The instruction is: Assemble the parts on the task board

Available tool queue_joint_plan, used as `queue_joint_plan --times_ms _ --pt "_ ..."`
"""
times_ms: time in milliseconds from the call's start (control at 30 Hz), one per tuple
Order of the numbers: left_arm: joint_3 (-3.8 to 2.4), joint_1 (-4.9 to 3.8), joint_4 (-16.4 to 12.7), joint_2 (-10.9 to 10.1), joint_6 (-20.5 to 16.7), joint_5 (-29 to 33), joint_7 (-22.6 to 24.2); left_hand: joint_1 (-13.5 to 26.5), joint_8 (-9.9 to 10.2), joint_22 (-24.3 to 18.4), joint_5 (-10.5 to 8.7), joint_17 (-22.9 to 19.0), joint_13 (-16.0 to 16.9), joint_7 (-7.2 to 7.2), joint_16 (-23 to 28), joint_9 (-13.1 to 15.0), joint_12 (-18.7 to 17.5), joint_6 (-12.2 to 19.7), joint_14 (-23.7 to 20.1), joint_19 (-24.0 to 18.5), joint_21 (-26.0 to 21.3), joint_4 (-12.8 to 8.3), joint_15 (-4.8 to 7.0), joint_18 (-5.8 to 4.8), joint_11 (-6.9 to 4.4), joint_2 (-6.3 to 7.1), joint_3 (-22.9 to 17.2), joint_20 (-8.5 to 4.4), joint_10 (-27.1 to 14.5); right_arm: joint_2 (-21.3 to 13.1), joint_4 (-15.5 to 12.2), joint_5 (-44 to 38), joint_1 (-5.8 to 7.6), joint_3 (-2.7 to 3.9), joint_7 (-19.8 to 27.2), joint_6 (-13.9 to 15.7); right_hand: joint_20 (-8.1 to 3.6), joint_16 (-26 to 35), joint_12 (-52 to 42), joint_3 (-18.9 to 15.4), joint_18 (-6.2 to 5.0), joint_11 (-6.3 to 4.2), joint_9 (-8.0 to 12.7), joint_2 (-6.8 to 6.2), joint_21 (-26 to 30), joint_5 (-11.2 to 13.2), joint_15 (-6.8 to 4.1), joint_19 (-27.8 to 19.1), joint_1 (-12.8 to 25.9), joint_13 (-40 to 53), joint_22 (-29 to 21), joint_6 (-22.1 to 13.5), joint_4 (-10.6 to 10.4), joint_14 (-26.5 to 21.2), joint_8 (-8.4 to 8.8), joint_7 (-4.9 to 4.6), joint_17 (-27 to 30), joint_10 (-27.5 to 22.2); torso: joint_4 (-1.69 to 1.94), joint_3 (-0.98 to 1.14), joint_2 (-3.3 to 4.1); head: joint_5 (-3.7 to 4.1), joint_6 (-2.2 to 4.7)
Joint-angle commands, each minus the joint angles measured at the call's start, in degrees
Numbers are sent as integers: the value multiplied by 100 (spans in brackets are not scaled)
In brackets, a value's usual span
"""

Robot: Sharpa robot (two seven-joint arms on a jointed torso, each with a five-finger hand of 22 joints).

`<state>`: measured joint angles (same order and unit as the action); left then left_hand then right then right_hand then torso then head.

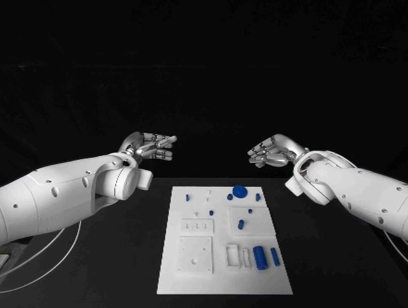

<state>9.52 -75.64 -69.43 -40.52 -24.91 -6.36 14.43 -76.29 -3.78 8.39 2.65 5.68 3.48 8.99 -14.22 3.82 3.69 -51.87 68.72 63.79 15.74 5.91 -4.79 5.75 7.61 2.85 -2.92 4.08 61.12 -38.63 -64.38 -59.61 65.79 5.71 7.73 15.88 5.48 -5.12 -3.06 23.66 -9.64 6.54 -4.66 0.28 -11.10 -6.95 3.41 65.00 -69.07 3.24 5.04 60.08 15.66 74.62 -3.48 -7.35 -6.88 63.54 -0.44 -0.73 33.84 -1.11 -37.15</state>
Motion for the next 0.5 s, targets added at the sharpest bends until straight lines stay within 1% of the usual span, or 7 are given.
queue_joint_plan --times_ms 33,67,133,200,300,433,500 --pt "-13 -17 -251 -143 577 -262 178 -66 13 127 27 121 -5 -11 -266 -4 -11 9 260 218 232 -142 80 -51 -32 -41 53 -101 -44 34 -104 -1822 -22 2 -451 -137 -317 -258 -25 -21 -40 -155 -21 -287 -423 -71 -330 1132 -37 19 164 339 -1 1200 -18 90 -515 350 35 -29 161 25 51" --pt "-15 -19 -325 -194 641 -296 184 -69 13 192 29 180 -6 -13 -377 -4 -14 -8 302 268 339 -191 110 -63 -45 -62 78 -143 -29 41 -133 -2015 -33 2 -511 -122 -325 -420 -22 -21 -67 -165 -17 -316 -480 -73 -345 1195 -57 17 204 353 2 1197 -14 92 -694 378 43 -31 187 34 62" --pt "-17 -23 -448 -277 766 -371 189 -44 22 432 64 441 -17 -7 -728 -6 -38 -49 279 291 696 -327 160 -105 -59 -134 171 -244 7 56 -172 -2319 -59 2 -578 7 -361 -719 -30 -21 -102 -215 -22 -350 -624 -38 -391 1334 -89 27 298 414 8 1204 -24 100 -966 536 58 -40 232 60 140" --pt "-19 -26 -567 -360 875 -459 191 -27 -5 851 38 824 -39 -12 -1225 3 -78 -39 42 -29 1241 -475 170 -75 -33 -244 245 -240 24 78 -199 -2576 -92 3 -634 125 -480 -1355 -55 40 -96 -302 -71 -435 -883 -144 -468 1485 -175 35 481 602 61 1181 -41 121 -1388 805 76 -54 288 102 171" --pt "-22 -29 -776 -488 974 -556 191 -51 13 1064 26 899 1 4 -1358 -4 3 23 9 -242 1508 -532 170 -41 -49 -210 251 -220 29 110 -242 -2960 -137 3 -750 232 -562 -1847 -24 270 -33 -274 -95 -510 -1369 -111 -470 1337 -99 29 922 575 5 1117 -22 119 -1955 753 78 -83 392 110 204" --pt "-25 -31 -1022 -585 1038 -462 177 -36 16 1244 27 929 -4 -6 -1444 -6 -10 56 17 -287 1769 -530 181 -6 -51 -197 239 -232 8 120 -313 -3393 -181 4 -899 309 -580 -2458 -22 489 -93 -258 -100 -615 -1931 75 -481 1284 -87 26 1432 517 8 1121 -13 140 -2516 710 110 -118 493 189 221" --pt "-28 -31 -1161 -637 1050 -415 174 -25 15 1341 22 951 0 1 -1499 -5 2 72 -7 -334 1902 -536 179 16 -42 -181 233 -224 -11 128 -350 -3599 -211 4 -971 350 -630 -2746 -33 602 -26 -272 -104 -664 -2163 163 -445 1243 -49 29 1664 496 -13 1095 -15 124 -2757 671 117 -144 550 191 227"
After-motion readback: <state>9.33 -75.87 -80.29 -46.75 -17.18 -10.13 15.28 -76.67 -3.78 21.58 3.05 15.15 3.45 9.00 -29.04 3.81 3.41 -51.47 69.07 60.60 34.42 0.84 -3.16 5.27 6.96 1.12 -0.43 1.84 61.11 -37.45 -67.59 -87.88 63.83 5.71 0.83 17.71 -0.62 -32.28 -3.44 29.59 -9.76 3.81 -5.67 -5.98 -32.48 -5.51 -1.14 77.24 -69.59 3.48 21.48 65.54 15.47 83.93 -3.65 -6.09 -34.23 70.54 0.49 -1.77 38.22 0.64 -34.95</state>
